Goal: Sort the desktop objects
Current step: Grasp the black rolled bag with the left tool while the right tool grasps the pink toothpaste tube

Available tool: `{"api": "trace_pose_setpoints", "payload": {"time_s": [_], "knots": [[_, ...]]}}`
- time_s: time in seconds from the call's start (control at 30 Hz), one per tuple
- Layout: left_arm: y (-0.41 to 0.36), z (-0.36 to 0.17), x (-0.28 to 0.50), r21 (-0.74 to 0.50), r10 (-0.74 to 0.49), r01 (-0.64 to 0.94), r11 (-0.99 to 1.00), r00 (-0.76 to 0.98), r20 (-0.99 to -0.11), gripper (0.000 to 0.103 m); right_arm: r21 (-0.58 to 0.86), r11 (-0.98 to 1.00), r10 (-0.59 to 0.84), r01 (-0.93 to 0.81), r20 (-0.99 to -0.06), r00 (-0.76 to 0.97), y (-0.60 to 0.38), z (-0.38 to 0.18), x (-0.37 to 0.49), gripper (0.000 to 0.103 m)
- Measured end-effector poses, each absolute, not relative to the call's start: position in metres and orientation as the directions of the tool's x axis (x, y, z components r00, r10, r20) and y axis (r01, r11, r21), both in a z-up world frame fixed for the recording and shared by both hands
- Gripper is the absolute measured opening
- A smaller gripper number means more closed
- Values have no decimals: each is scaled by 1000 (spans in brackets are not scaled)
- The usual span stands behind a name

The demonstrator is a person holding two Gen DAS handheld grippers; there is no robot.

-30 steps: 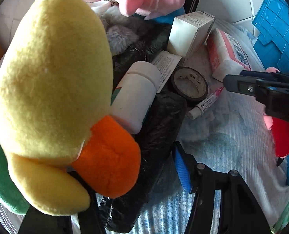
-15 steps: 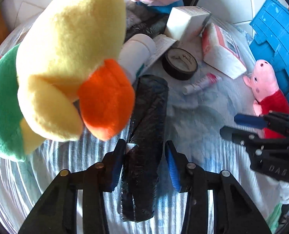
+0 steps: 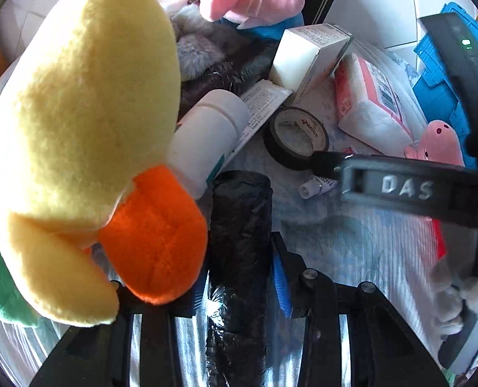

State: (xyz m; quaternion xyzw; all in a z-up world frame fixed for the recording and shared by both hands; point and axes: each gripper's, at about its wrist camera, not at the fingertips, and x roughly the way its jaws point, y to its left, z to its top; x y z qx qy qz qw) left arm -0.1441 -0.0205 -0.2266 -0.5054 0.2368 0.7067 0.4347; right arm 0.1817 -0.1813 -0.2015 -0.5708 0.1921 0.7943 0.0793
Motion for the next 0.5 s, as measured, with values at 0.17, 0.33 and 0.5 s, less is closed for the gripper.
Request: {"api": "trace_pose_setpoints", "payload": {"time_s": [0.17,0.33,0.5], "knots": [[-29,-226,-146,-116,383,-860,-497,-98,-919,35,90,-967,-18,-240,-958,-285,-199,-204,197,48],[-38,-224,-142,-111,365,-863,-492,-89,-927,35,108,-962,-41,-250,-965,-257,-177,-201,237,19],[-37,-222,-135,-66,322,-870,-488,-109,-941,35,165,-951,-91,-261,-957,-276,-166,-199,259,22]]}}
